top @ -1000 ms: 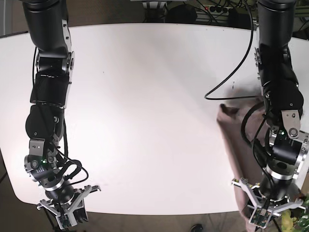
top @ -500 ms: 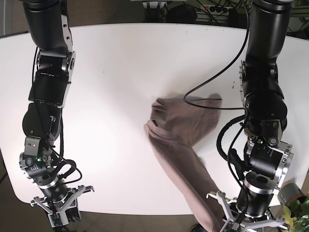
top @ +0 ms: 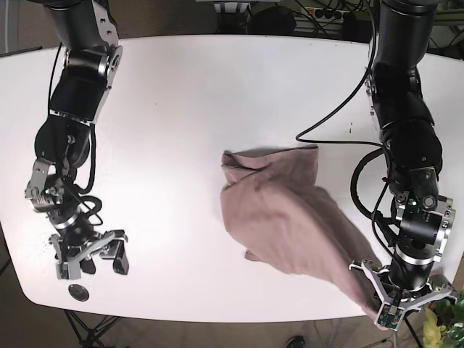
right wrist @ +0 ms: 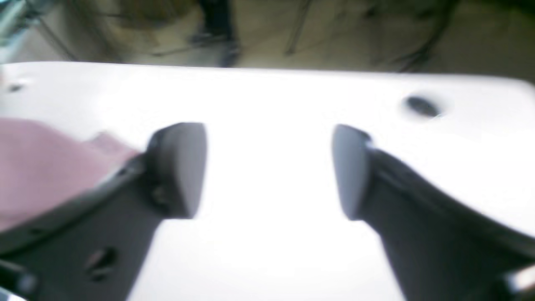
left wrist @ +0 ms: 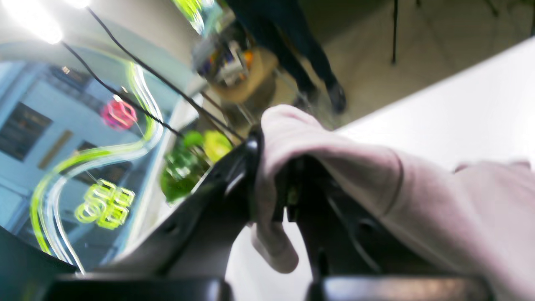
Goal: Fold the T-shirt properly
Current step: 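Swing the T-shirt with the left gripper, shaking it out over the table, then move the right gripper to the T-shirt edge and grasp it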
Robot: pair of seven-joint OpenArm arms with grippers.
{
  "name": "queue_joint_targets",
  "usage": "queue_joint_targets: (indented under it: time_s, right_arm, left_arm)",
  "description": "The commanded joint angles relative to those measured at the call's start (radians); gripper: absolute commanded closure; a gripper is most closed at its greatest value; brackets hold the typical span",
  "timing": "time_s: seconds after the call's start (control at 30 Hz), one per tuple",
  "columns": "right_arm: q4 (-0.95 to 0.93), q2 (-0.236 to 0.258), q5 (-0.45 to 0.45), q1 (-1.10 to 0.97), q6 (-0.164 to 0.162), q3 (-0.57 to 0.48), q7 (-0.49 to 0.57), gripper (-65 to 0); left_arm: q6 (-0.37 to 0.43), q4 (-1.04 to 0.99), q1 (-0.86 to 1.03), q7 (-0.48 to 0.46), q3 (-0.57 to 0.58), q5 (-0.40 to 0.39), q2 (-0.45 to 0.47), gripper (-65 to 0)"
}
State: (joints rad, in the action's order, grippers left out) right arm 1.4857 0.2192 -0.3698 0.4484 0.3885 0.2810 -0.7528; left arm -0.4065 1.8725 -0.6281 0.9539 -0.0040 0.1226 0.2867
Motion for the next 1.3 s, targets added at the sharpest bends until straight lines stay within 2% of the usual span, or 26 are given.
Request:
queue_joint_targets:
  time_s: [0.0,0.1,0.33,0.43,0.57,0.67,0.97,1.0,1.13,1.2,1.27]
  right_arm:
    - [0.019,0.015,-0.134,-0.038,0.011,-0.004,0.019,-49.6]
    - [0.043,0.015,-0.196,-0.113,0.011,-0.035,0.019,-48.8]
    - [0.129,0.007,-0.196,-0.253,0.005,-0.223,0.019,-48.8]
    - [0.125,0.007,-0.194,-0.290,0.003,-0.343,0.022,-48.8]
    - [0.080,0.006,-0.194,-0.297,0.003,-0.469,0.026,-48.8]
    - [0.040,0.006,-0.194,-0.297,0.003,-0.564,0.071,-48.8]
    - [-0.101,0.006,-0.194,-0.234,0.000,-0.771,0.171,-48.8]
    - [-0.107,0.004,-0.193,-0.228,-0.006,-0.791,0.184,-48.8]
    - [-0.130,-0.008,-0.183,-0.202,-0.066,-0.845,0.232,-48.8]
    - [-0.148,-0.017,-0.136,-0.201,-0.084,-0.862,0.246,-48.8]
    - [-0.155,-0.048,-0.070,-0.207,-0.090,-0.863,0.253,-48.8]
  left_arm:
    - [0.007,-0.003,-0.034,-0.026,-0.012,0.001,0.018,0.0]
    - [0.007,-0.007,-0.012,-0.026,-0.054,0.001,0.019,0.0]
    - [0.007,-0.043,-0.006,-0.026,-0.095,0.001,0.021,0.0]
    - [0.007,-0.041,0.023,-0.026,-0.112,0.001,0.030,0.0]
    - [0.007,-0.049,0.030,-0.026,-0.121,-0.001,0.041,0.0]
    - [0.007,-0.040,0.037,-0.026,-0.121,-0.002,0.039,0.0]
    - [0.007,-0.021,0.057,-0.026,-0.123,-0.004,0.036,0.0]
    - [0.007,-0.020,0.066,-0.026,-0.123,-0.004,0.038,0.0]
    - [0.007,-0.020,0.069,-0.026,-0.123,-0.004,0.036,0.0]
    - [0.005,-0.018,0.072,-0.026,-0.123,-0.005,0.036,0.0]
    - [0.005,-0.009,0.072,-0.026,-0.124,-0.005,0.039,0.0]
